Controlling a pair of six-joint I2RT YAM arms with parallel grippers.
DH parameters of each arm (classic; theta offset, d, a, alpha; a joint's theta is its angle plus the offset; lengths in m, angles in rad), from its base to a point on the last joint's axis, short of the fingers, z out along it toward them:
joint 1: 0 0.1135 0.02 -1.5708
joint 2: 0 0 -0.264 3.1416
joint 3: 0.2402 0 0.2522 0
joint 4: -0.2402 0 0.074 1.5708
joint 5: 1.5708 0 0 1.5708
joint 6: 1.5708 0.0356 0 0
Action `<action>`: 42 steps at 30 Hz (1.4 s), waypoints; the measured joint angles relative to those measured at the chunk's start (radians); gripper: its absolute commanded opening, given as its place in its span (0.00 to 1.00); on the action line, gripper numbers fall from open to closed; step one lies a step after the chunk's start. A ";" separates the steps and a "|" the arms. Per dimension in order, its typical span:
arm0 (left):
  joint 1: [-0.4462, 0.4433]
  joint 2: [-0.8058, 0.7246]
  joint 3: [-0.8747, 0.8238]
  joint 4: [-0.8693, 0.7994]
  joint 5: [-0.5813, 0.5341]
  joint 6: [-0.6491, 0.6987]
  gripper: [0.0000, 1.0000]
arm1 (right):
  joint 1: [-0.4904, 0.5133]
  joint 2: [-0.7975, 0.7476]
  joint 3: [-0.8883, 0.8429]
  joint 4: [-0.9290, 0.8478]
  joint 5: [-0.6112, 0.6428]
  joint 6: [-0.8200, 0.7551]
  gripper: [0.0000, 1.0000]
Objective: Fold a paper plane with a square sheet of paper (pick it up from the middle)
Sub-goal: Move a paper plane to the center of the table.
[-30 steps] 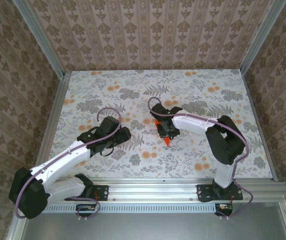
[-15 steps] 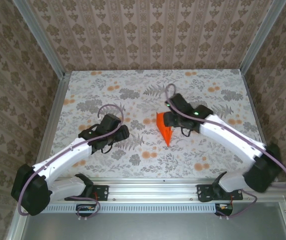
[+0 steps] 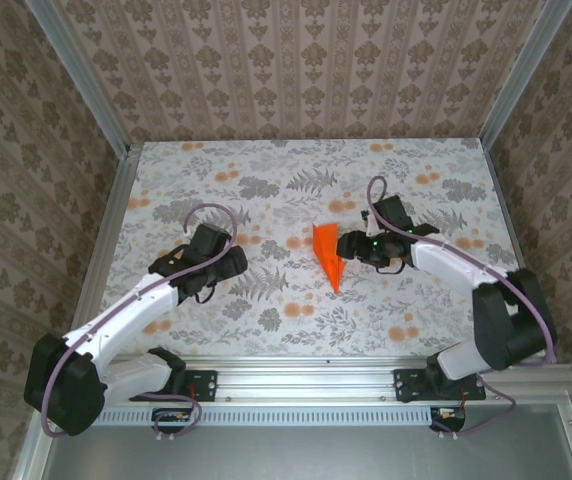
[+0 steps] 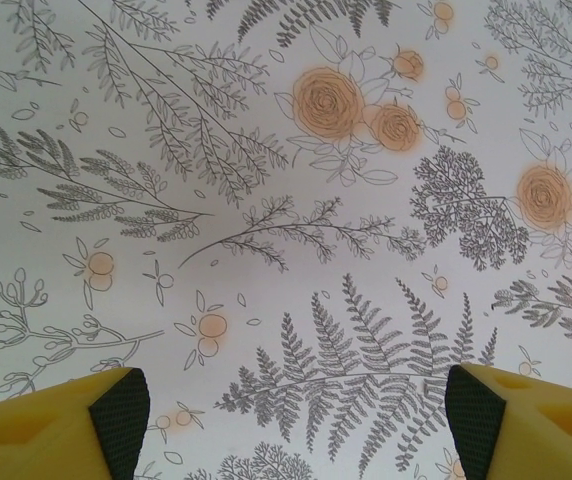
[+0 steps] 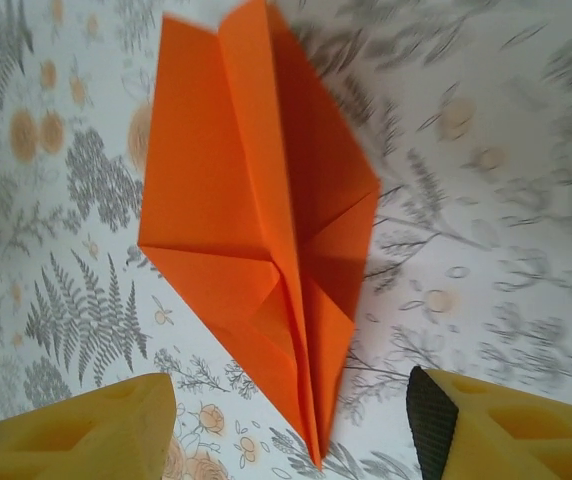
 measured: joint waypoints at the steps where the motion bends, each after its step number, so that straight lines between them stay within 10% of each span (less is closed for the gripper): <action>1: 0.000 0.000 0.000 0.000 0.005 0.000 0.81 | 0.009 0.026 0.000 0.010 -0.006 0.001 0.67; 9: 0.005 -0.004 0.000 0.000 0.034 0.000 0.81 | 0.049 0.174 0.040 0.026 -0.011 -0.005 0.59; 17: 0.011 -0.006 0.000 0.000 0.043 0.000 0.81 | 0.156 0.237 0.164 -0.048 0.076 -0.040 0.17; 23: 0.015 -0.006 0.000 0.000 0.055 0.000 0.81 | 0.260 0.286 0.340 -0.216 0.310 -0.076 0.05; 30: 0.024 -0.012 -0.013 0.000 0.063 0.000 0.81 | 0.290 0.311 0.450 -0.347 0.483 -0.081 0.09; 42: 0.040 -0.027 -0.027 0.000 0.077 0.011 0.82 | 0.283 0.325 0.491 -0.435 0.512 -0.087 0.51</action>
